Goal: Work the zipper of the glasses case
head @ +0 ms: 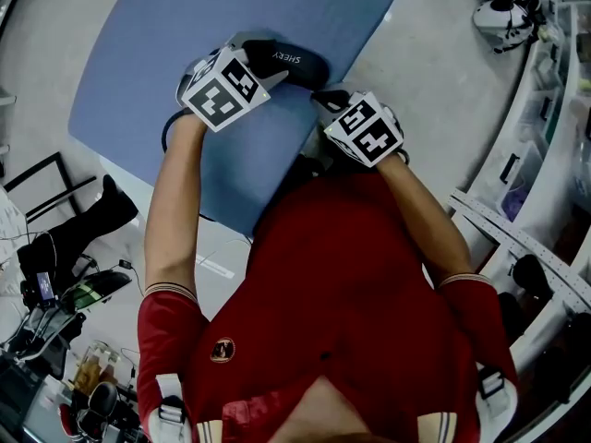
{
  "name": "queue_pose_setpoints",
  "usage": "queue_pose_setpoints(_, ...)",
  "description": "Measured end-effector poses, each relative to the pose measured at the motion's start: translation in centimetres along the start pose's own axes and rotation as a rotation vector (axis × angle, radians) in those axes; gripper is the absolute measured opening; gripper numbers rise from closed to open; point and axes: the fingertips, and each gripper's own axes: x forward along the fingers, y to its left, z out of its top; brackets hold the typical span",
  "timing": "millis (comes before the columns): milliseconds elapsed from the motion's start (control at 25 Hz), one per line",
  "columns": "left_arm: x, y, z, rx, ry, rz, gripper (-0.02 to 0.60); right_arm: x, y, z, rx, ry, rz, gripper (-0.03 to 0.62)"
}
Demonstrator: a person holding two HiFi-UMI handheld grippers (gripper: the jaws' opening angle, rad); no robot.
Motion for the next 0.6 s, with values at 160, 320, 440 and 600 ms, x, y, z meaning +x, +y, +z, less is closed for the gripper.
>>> queue_pose_setpoints(160, 0.3, -0.16, -0.12, -0.007, -0.022, 0.012, 0.21, 0.34, 0.1, 0.09, 0.11, -0.021, -0.007, 0.005)
queue_pose_setpoints(320, 0.12, -0.05, -0.07, -0.019, -0.025, 0.033, 0.21, 0.53, 0.13, 0.21, 0.157, -0.033, -0.015, 0.006)
queue_pose_setpoints(440, 0.46, -0.01, -0.13, -0.025, -0.036, 0.039, 0.21, 0.75, 0.03, 0.14, 0.178, -0.041, -0.015, 0.011)
queue_pose_setpoints(600, 0.4, 0.24, -0.14, -0.032, -0.067, 0.052, 0.21, 0.91, -0.25, 0.15, 0.177, -0.044, -0.03, 0.012)
